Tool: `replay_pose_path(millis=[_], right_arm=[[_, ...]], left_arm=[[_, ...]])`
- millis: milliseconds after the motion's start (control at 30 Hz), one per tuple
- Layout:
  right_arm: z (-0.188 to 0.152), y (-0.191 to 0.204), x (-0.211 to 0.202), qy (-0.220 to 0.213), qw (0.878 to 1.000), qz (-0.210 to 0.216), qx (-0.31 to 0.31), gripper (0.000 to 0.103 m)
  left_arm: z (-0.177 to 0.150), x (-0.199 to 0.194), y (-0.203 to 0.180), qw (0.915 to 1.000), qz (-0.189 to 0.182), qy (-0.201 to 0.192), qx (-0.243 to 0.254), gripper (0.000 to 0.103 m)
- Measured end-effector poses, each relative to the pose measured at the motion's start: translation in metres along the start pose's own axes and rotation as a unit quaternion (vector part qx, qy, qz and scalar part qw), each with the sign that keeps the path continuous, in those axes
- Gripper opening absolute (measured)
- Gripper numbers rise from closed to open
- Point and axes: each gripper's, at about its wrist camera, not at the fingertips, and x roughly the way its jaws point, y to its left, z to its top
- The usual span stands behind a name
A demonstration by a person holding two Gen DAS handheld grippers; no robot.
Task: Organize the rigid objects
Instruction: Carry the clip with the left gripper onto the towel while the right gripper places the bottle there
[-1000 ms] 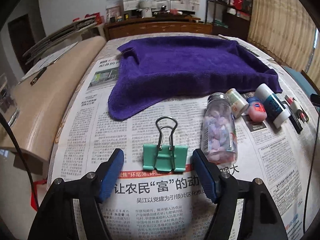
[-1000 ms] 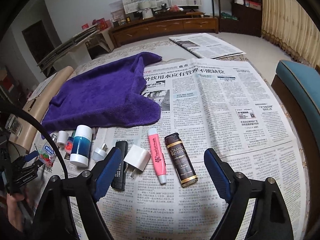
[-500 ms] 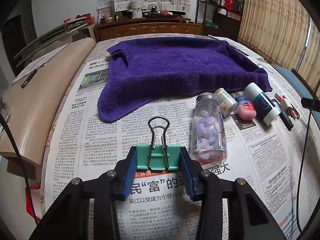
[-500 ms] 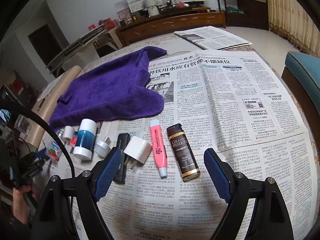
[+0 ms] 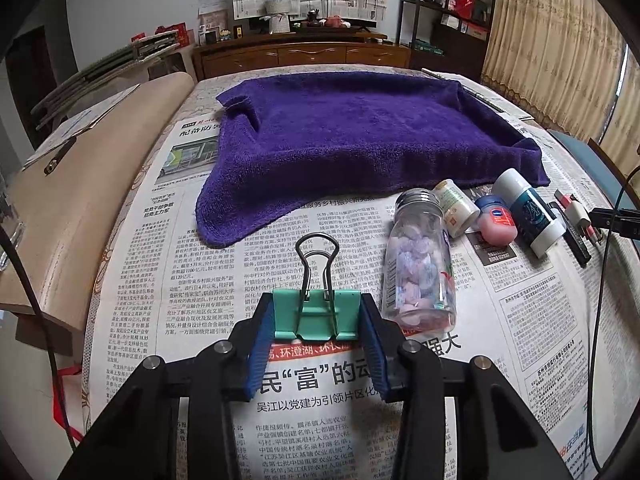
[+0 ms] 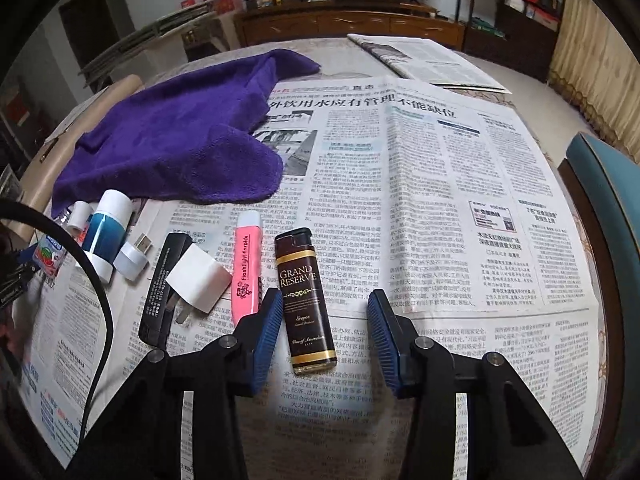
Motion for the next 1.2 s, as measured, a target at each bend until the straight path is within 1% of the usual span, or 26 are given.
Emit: replay_pose_path(millis=[33, 133, 233, 333, 433, 467, 533, 633, 733, 900, 967, 1200], right_arm=[[0.001, 0.002, 0.001, -0.001, 1.0, 0.002, -0.007, 0.045], [0.002, 0.007, 0.007, 0.0, 1.0, -0.013, -0.029, 0.046], [0.004, 0.012, 0.01, -0.004, 0.999, -0.018, -0.045, 0.046], [0.002, 0.016, 0.009, -0.005, 0.998, -0.019, -0.055, 0.039], [0.001, 0.022, 0.008, -0.005, 0.998, -0.015, -0.064, 0.025], [0.0, 0.026, 0.008, -0.005, 0.998, -0.018, -0.067, 0.023], [0.0, 0.026, 0.008, -0.005, 0.998, -0.022, -0.064, 0.023], [0.001, 0.019, 0.005, -0.002, 0.999, -0.003, -0.039, 0.023], [0.001, 0.02, -0.009, -0.026, 0.999, -0.009, -0.038, 0.023], [0.004, 0.022, -0.02, -0.032, 0.999, 0.001, -0.027, 0.023], [0.006, 0.024, -0.021, -0.032, 0.999, 0.009, -0.022, 0.023], [0.019, 0.039, -0.029, -0.042, 0.998, 0.035, -0.017, 0.023]], left_arm=[[0.0, 0.0, 0.0, 1.0, 0.0, 0.0, 0.0, 0.039], [0.0, 0.0, 0.0, 1.0, 0.0, 0.0, 0.0, 0.039], [0.001, 0.0, 0.0, 1.0, 0.0, 0.001, -0.001, 0.039], [0.001, 0.001, 0.0, 1.0, 0.003, 0.001, -0.002, 0.039], [0.001, 0.001, -0.001, 1.0, 0.003, 0.0, -0.004, 0.039], [0.001, 0.001, -0.001, 1.0, 0.003, 0.0, -0.006, 0.039], [0.0, 0.001, -0.001, 1.0, 0.004, 0.0, -0.008, 0.039], [-0.001, 0.0, 0.0, 0.9999, 0.004, -0.003, -0.012, 0.039], [-0.001, -0.001, 0.002, 0.9998, 0.002, -0.004, -0.021, 0.039], [0.001, -0.014, 0.01, 0.9993, 0.003, -0.017, -0.034, 0.039], [0.004, -0.022, 0.012, 0.999, 0.005, -0.022, -0.038, 0.039], [0.023, -0.042, 0.015, 0.998, -0.009, -0.041, -0.047, 0.039]])
